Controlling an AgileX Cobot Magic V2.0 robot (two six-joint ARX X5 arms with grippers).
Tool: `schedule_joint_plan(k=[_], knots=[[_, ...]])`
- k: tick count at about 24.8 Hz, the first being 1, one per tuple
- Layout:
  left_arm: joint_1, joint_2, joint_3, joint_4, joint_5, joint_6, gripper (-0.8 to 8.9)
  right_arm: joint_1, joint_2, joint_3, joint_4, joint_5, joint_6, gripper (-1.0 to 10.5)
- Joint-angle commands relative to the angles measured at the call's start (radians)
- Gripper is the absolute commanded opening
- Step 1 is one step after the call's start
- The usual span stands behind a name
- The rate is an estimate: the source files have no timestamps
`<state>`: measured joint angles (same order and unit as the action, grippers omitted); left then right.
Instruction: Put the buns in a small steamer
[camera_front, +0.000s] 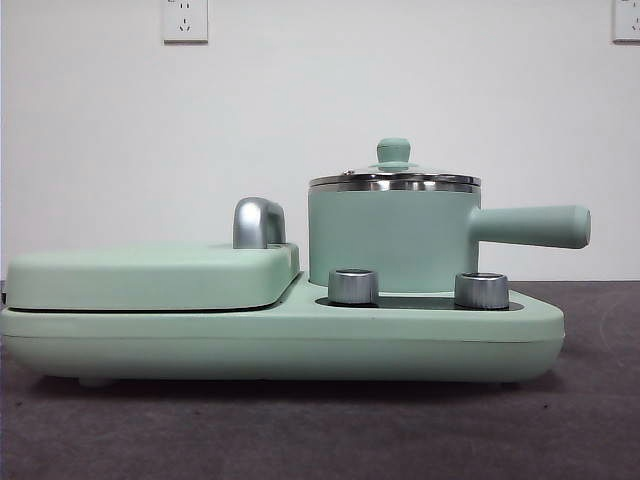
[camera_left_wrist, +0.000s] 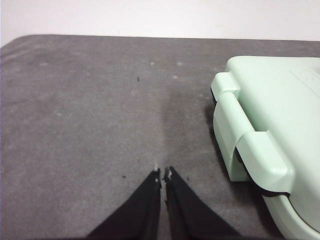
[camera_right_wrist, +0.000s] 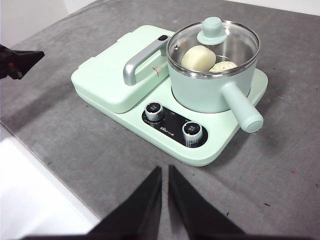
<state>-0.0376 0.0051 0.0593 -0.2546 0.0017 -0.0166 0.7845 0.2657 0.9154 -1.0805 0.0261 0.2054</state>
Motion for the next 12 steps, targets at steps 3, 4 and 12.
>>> schedule_joint_plan(k=[3, 4, 12], knots=[[0.006, -0.002, -0.026, 0.011, -0.002, 0.024, 0.2, 0.008, -0.001, 0.006, 0.01, 0.0, -0.003, 0.2], [0.008, -0.002, -0.03, 0.023, -0.002, 0.024, 0.2, 0.008, -0.001, 0.006, 0.011, 0.0, -0.003, 0.2], [0.008, -0.002, -0.047, 0.068, -0.002, 0.024, 0.2, 0.008, -0.001, 0.007, 0.011, 0.0, -0.003, 0.2]])
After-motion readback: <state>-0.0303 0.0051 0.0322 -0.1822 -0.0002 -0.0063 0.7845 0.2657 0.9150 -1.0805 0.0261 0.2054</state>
